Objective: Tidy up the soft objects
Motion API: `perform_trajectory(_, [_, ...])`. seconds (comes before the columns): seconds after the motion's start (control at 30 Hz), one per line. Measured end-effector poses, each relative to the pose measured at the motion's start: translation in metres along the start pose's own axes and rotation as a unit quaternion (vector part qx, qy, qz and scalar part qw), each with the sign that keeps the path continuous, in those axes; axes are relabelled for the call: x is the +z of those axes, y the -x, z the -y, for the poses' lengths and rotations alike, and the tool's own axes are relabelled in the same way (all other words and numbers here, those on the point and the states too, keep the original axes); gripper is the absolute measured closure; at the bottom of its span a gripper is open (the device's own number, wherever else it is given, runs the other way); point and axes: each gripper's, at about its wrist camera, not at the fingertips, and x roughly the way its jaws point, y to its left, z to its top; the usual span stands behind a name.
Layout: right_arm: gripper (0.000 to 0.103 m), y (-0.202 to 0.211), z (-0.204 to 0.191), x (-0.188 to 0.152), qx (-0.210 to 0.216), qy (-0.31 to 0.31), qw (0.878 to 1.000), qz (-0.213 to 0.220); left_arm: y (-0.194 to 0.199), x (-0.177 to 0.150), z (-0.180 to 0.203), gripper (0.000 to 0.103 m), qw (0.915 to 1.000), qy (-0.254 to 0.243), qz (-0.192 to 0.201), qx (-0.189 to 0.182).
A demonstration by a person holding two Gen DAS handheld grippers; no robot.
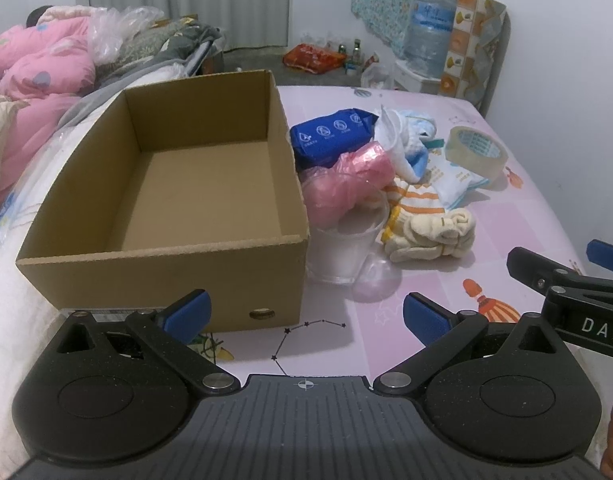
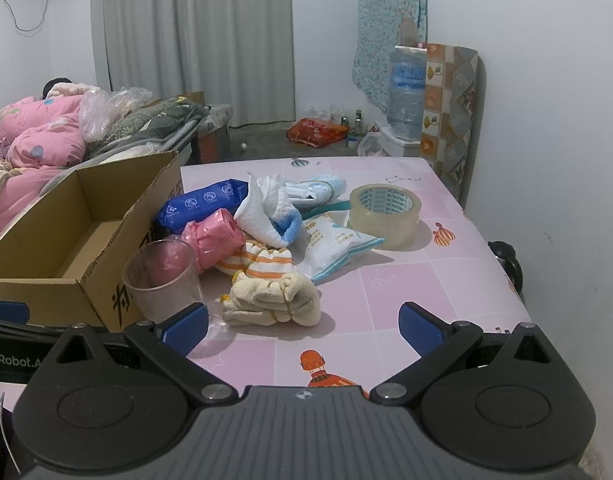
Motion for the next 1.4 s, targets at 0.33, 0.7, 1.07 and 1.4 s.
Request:
perform_trajectory(0.33, [0.071,-0.002,0.0,-0.001,0.0,0.002,1.0,0.0,-0.001,-0.001,0.0,0.0,1.0,0.0,0.0,0.0])
perform_trajectory(0.7, [0.071,-0.004,-0.002,0.0,0.001,0.003,1.0,0.001,-0.003,-0.002,0.0,0.0,1.0,0.0,0.0,0.001])
perform_trajectory(1.07, [0.071,-0.006,0.028,-0.003,0.039,-0.025,0.999,0.022,0.0,-0.011,0.01,0.0,0.9961,-0.04,0.05,-0.061])
perform_trajectory(1.4, [0.071,-0.07,0.075,0.015,0.16,-0.11,0.981,0.011,-0.005,-0.008,0.016,0.009,0.9859,-0.057,0.104,-0.117])
